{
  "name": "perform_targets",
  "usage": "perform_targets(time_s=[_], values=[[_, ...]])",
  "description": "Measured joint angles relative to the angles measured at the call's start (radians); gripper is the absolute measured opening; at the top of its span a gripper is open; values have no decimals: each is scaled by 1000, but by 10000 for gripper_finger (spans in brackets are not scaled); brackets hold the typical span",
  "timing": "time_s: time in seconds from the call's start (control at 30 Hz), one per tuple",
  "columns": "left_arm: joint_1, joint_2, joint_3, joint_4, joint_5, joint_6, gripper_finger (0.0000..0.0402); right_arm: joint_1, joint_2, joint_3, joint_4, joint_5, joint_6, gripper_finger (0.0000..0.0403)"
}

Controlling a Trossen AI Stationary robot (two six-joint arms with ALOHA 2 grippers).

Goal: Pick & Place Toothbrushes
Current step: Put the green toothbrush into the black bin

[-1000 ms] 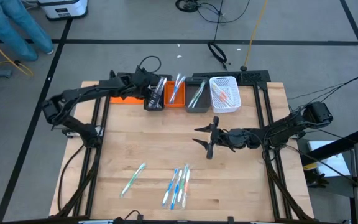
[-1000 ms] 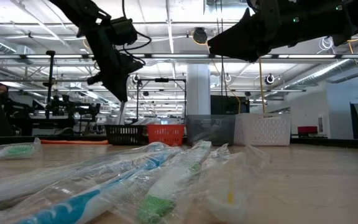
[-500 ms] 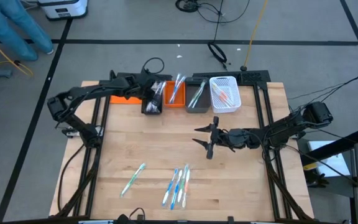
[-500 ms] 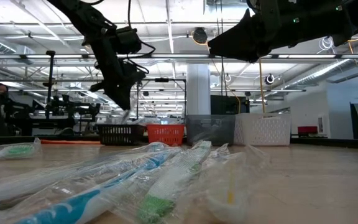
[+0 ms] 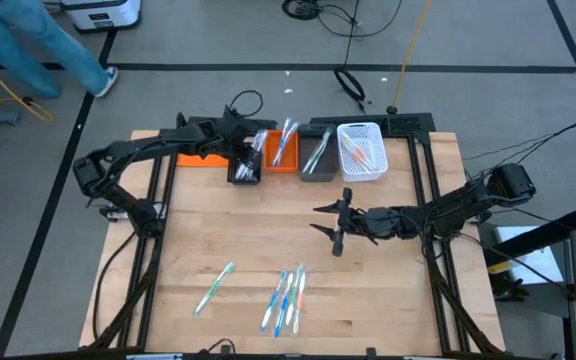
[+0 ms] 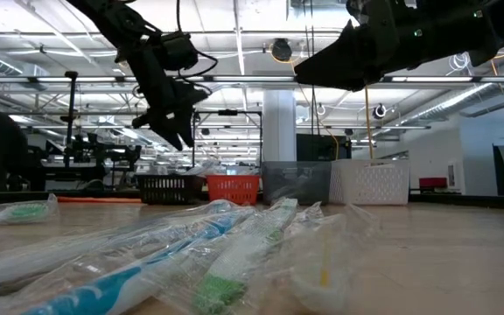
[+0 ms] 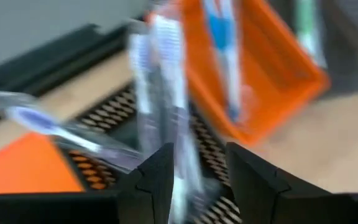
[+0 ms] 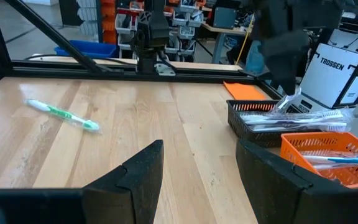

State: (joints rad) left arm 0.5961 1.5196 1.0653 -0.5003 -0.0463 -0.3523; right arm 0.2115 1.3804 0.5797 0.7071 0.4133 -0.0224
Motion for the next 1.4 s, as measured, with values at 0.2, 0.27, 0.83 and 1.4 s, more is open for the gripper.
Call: perform_targets(time_s=[0.2,0.27,0.83,1.4], values=[[-76,-60,0,-80,191,-38,137,0,0,0,-12,0,0,196],[-122,-77,0,-107,196,-57,134,0,0,0,-12,0,0,196],[-674,-87,0,-285,114,-373,131,0,0,0,-32,0,15,196],[-1148,-54,-62,-357,-26,-959,131,0,0,0,-11,2,14,196]])
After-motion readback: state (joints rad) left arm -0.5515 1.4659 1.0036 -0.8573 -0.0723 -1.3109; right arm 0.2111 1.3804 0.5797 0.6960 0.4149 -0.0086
